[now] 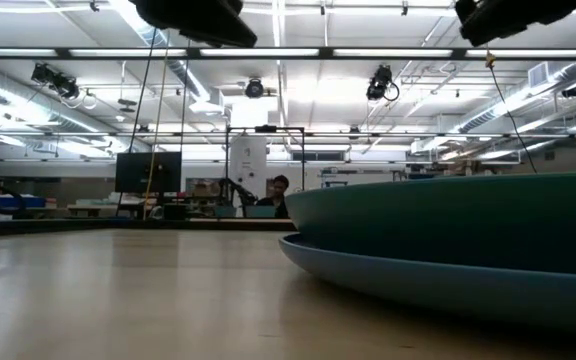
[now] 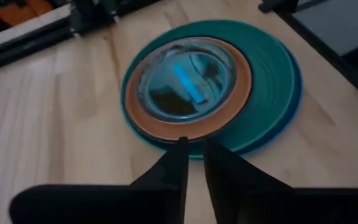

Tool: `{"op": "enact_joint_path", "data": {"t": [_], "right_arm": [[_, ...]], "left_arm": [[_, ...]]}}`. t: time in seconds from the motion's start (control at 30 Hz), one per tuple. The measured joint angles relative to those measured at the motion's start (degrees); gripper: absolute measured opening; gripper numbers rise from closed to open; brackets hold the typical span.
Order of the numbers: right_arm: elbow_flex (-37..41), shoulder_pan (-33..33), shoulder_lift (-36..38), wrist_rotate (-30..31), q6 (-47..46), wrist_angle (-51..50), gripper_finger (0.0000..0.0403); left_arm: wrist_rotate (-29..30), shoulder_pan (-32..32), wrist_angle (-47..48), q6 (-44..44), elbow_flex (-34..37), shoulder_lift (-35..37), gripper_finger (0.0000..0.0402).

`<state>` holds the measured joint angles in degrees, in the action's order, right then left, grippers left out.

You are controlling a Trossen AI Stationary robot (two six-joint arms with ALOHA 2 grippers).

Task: Stack plastic plates
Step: Return to Home Position

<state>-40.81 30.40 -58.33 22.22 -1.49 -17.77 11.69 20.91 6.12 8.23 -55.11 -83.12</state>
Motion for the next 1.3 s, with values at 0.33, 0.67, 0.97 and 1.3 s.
{"op": "enact_joint_path", "data": {"t": [0.33, 0.67, 0.97, 1.3], "right_arm": [[0.0, -11.1, 8.7, -5.9, 6.0, 1.9, 0.0063], [0.0, -21.4, 14.1, -10.0, 9.5, 2.0, 0.0063], [5.7, -32.1, 21.5, -12.8, 11.5, 9.1, 0.0063], [15.0, -42.9, 32.2, -17.9, 3.9, 15.5, 0.0062]], "left_arm": [[-1.0, -3.2, -4.4, 1.0, 9.1, 8.7, 0.0034], [-1.1, -4.0, -12.2, 1.1, 21.9, 19.3, 0.0034], [-1.0, -8.8, -12.2, 3.0, 31.1, 33.8, 0.0034], [1.4, -12.5, -16.3, -3.7, 39.0, 47.6, 0.0031]]}}
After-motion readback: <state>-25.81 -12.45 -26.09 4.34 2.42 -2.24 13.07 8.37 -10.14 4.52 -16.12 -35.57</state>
